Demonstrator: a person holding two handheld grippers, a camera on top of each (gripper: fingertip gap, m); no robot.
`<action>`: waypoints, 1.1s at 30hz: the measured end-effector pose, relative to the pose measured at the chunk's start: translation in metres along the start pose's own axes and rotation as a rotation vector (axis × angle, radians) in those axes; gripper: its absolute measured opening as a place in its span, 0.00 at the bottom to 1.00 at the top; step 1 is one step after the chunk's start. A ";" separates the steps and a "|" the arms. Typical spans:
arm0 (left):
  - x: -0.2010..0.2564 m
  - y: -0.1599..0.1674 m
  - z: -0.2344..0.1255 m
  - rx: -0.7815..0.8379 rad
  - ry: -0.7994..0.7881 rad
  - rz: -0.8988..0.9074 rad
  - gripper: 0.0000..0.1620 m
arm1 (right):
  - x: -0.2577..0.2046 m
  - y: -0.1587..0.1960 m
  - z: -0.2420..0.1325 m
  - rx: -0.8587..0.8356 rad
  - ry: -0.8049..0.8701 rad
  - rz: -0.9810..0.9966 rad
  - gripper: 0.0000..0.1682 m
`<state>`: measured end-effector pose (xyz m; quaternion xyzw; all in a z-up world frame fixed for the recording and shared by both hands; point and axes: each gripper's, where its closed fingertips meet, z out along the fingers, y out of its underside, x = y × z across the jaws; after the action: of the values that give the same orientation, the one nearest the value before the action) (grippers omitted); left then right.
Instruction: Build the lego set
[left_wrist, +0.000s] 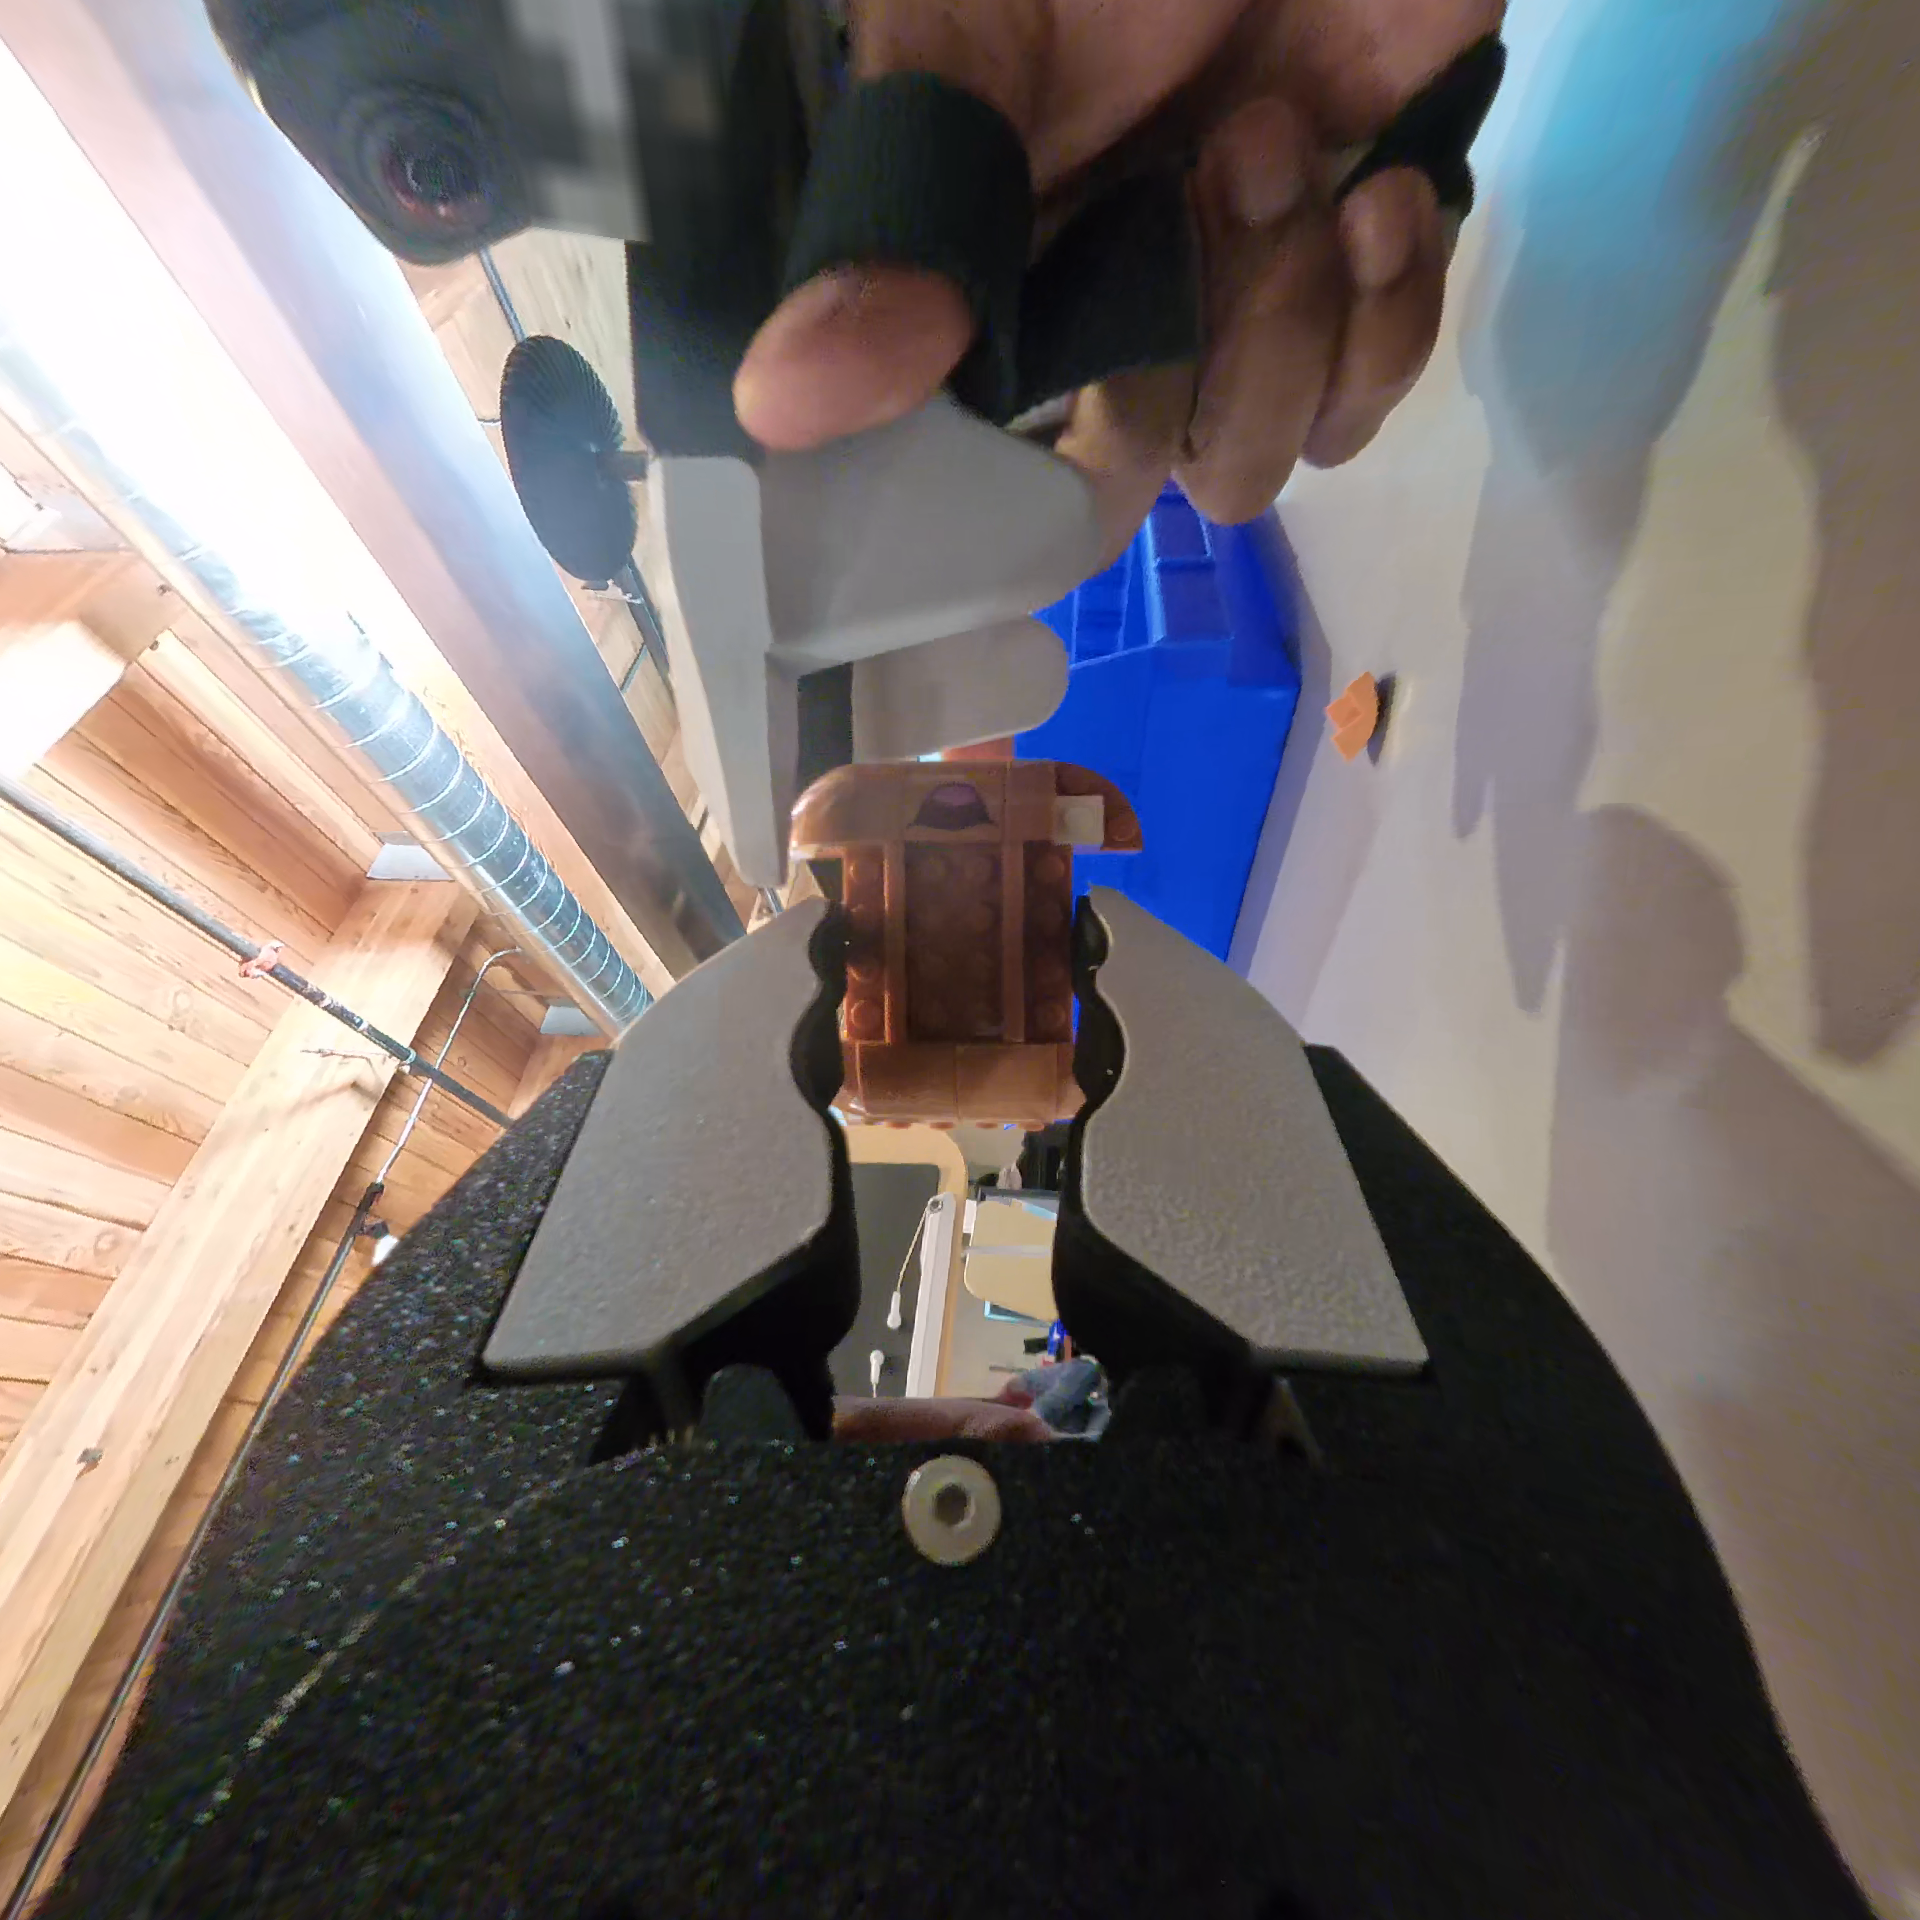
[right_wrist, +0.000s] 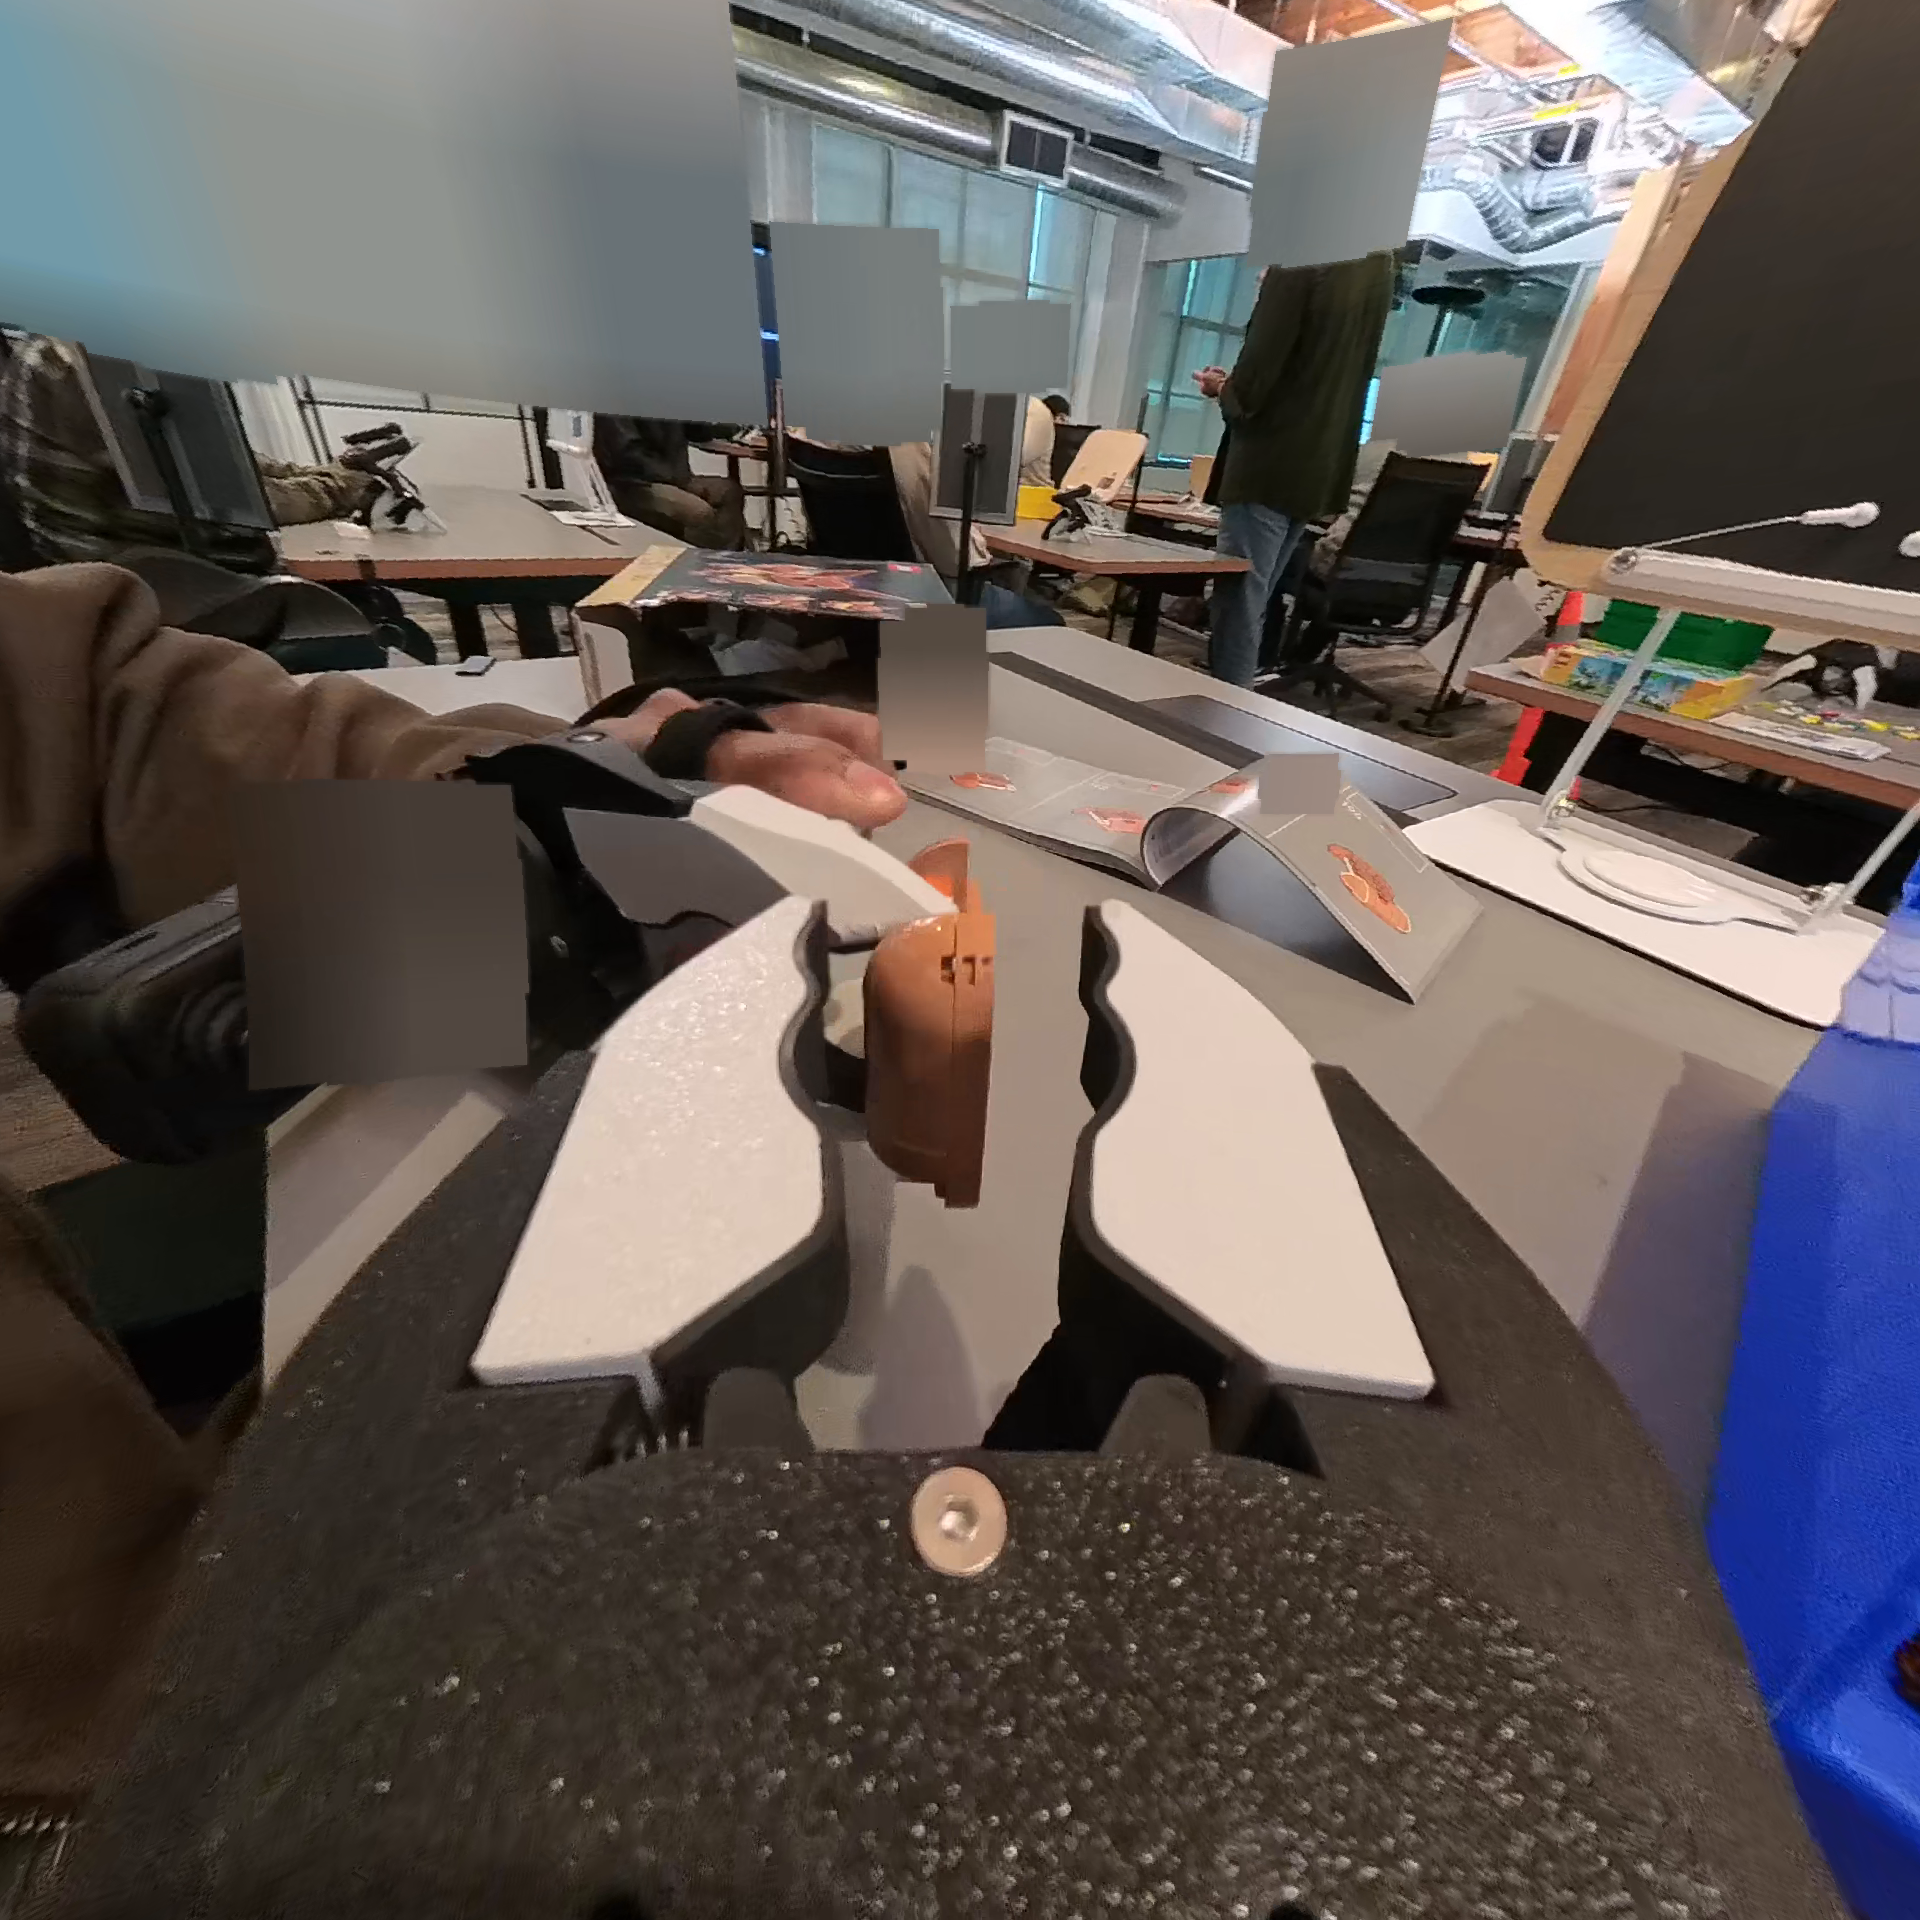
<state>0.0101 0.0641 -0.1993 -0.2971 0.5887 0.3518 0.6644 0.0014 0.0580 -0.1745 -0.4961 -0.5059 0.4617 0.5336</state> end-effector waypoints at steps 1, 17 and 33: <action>0.000 0.000 0.000 0.000 0.001 -0.001 0.26 | -0.002 0.000 0.000 0.000 -0.014 -0.004 0.27; 0.000 0.001 0.001 -0.005 0.007 -0.004 0.26 | -0.015 0.005 -0.001 -0.038 -0.067 -0.006 0.12; 0.001 0.001 0.001 -0.007 0.010 0.003 0.26 | -0.015 0.004 -0.002 -0.041 -0.063 -0.004 0.10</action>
<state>0.0097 0.0660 -0.1997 -0.3003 0.5911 0.3534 0.6599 0.0024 0.0437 -0.1794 -0.4910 -0.5330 0.4655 0.5081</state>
